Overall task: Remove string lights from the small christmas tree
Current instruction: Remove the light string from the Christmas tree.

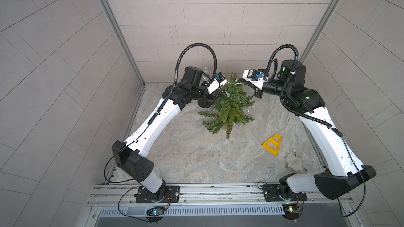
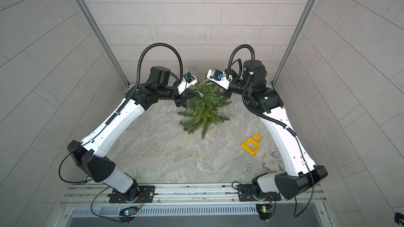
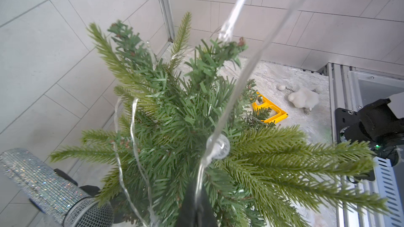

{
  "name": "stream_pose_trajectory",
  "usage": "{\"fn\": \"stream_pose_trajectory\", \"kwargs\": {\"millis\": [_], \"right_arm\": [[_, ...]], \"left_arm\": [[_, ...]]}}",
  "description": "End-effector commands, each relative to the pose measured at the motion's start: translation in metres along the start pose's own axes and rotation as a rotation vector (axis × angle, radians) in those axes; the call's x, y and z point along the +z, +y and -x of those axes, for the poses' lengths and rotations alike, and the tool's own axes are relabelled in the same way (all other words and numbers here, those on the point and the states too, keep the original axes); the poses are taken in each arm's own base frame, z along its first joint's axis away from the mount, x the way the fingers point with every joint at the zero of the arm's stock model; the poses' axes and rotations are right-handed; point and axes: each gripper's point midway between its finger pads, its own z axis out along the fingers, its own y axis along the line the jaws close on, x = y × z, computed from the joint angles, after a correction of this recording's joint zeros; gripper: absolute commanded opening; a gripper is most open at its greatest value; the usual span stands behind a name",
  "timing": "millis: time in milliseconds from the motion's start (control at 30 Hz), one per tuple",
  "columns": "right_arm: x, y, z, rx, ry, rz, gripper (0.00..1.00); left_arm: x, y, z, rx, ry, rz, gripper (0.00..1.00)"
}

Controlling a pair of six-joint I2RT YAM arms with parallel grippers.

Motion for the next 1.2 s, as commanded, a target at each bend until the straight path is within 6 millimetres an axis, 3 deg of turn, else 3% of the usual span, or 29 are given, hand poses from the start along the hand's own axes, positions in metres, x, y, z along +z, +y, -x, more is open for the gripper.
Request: {"fn": "stream_pose_trajectory", "kwargs": {"millis": [0,400,633,767,1000,1167], "right_arm": [[-0.008,-0.007,0.015,-0.033,-0.04,-0.042,0.0],[-0.009,-0.015,0.012,-0.042,-0.029,-0.101,0.02],[-0.013,-0.037,0.01,-0.088,-0.019,-0.238,0.04],[-0.015,-0.043,0.013,-0.075,-0.032,-0.278,0.14],[-0.01,-0.021,0.004,-0.007,-0.052,-0.192,0.42],[-0.019,-0.008,-0.009,0.113,-0.048,-0.153,0.5]], "left_arm": [[-0.021,0.0,0.015,0.037,-0.035,0.058,0.0],[-0.042,0.013,0.028,0.044,-0.05,0.17,0.0],[-0.053,0.021,0.035,0.02,-0.073,0.238,0.0],[-0.059,0.022,0.04,0.008,-0.104,0.256,0.0],[-0.069,0.016,0.059,-0.012,-0.196,0.242,0.0],[-0.07,0.012,0.064,-0.018,-0.215,0.215,0.0]]}}
